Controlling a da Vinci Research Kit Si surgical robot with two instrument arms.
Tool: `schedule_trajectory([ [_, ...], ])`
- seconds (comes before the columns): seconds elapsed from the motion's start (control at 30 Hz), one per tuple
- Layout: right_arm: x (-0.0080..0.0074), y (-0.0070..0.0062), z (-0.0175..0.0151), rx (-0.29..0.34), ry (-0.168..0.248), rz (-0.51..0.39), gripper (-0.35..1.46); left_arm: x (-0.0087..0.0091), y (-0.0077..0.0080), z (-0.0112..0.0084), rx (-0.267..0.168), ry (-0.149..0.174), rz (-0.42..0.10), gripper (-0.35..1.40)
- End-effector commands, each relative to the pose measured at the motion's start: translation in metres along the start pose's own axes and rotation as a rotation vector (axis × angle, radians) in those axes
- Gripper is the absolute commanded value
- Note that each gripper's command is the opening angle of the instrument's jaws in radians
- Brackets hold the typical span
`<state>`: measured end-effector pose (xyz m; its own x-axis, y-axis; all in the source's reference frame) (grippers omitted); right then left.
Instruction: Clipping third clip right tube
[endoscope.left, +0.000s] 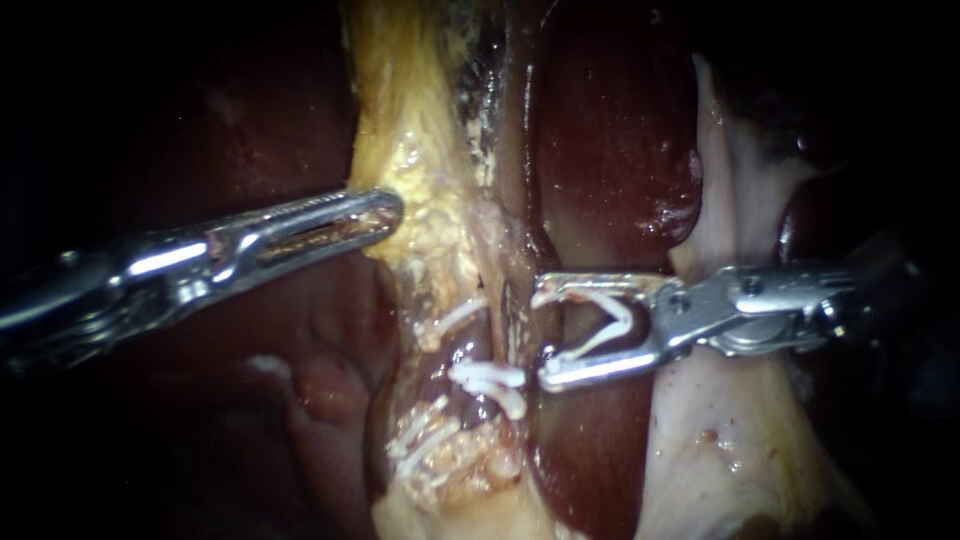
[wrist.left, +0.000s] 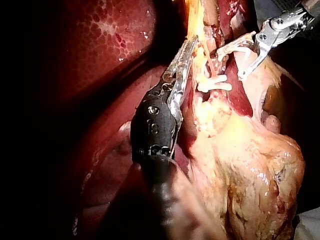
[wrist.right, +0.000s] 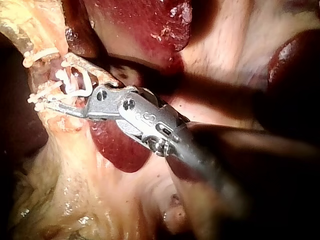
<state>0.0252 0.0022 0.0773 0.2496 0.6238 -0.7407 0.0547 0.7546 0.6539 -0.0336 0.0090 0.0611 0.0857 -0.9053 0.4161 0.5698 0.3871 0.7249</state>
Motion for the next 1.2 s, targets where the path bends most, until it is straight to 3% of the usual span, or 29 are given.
schedule_trajectory([
  [0.03, -0.0002, 0.0003, 0.0003, 0.000, -0.009, 0.019, 0.60, -0.0002, -0.0001, -0.0004, 0.001, -0.009, -0.002, -0.35],
  [0.27, -0.0010, 0.0020, 0.0024, 0.009, -0.022, 0.158, 0.58, -0.0010, -0.0012, -0.0021, 0.003, -0.024, -0.009, -0.35],
  [0.53, -0.0006, 0.0022, 0.0045, 0.055, -0.022, 0.229, 0.55, -0.0009, -0.0013, -0.0022, 0.003, -0.024, -0.010, -0.35],
  [0.87, 0.0012, 0.0013, 0.0044, 0.205, 0.083, 0.368, 0.50, -0.0009, -0.0008, -0.0023, 0.002, -0.025, -0.009, -0.35],
  [1.2, 0.0023, -0.0001, 0.0042, 0.327, 0.105, 0.458, 0.45, -0.0010, -0.0002, -0.0022, 0.000, -0.026, -0.009, -0.35],
])
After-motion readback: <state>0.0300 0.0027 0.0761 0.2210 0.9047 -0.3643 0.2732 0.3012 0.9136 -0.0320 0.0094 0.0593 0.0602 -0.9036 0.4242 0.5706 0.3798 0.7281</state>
